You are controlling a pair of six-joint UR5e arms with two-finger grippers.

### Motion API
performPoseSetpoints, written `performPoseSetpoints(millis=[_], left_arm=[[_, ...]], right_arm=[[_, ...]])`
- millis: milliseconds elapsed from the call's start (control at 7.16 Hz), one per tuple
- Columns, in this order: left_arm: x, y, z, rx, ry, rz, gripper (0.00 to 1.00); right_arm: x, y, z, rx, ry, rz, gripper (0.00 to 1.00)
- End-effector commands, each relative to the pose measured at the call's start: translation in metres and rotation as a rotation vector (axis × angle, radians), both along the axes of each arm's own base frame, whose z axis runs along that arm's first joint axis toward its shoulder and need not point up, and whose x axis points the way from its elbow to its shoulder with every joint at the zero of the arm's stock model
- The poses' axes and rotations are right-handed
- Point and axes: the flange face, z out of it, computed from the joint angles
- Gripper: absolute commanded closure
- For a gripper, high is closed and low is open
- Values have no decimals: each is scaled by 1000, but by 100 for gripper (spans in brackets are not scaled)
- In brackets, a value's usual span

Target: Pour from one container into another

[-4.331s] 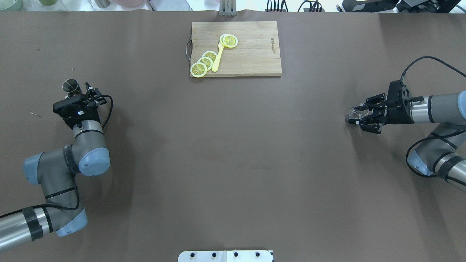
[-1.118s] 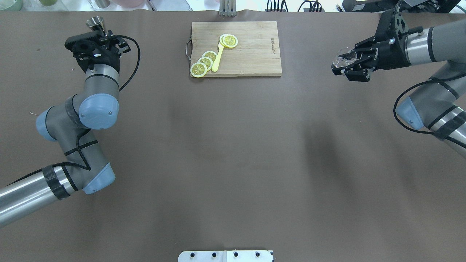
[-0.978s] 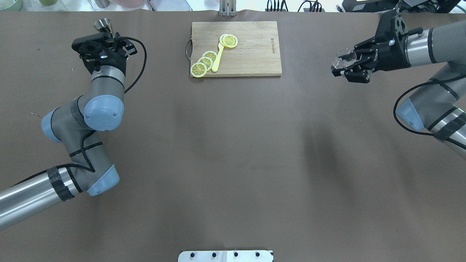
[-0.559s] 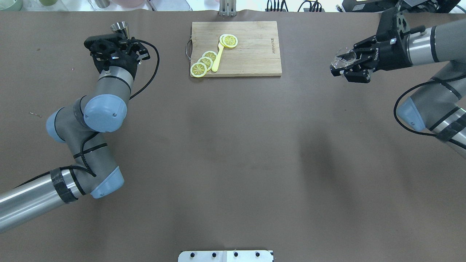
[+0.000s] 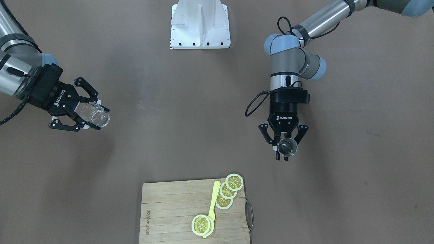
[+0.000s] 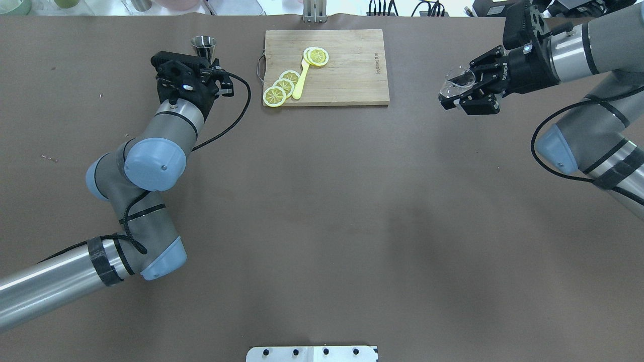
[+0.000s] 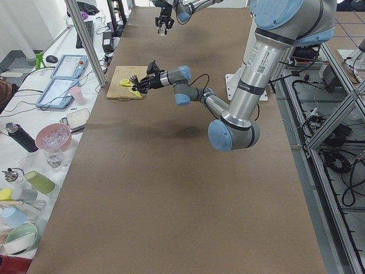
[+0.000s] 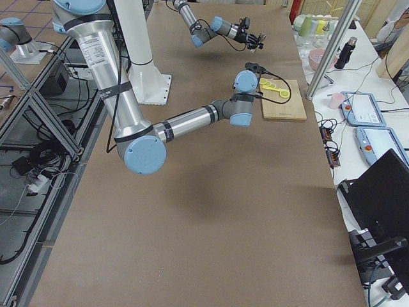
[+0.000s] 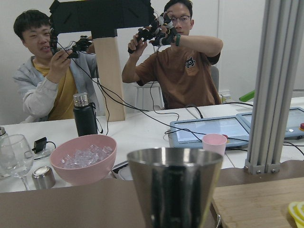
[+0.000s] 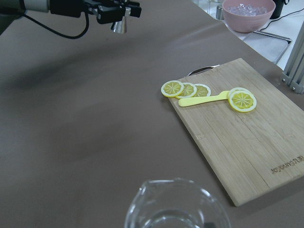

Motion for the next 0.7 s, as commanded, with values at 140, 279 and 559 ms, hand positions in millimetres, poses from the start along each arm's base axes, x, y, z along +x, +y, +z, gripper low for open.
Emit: performPoseSetpoints(millis=[140,279,559], left_arm=[[37,28,-28,62,42,167,100],[43,28,-35,139,-5,185,100],[50,43,-40,244,42,322,100]], right_arm=[[-23,0,-30,21,-3,-26,100],[-43,4,-40,18,1,-45,100],[-62,18,-76,11,29,-30,100]])
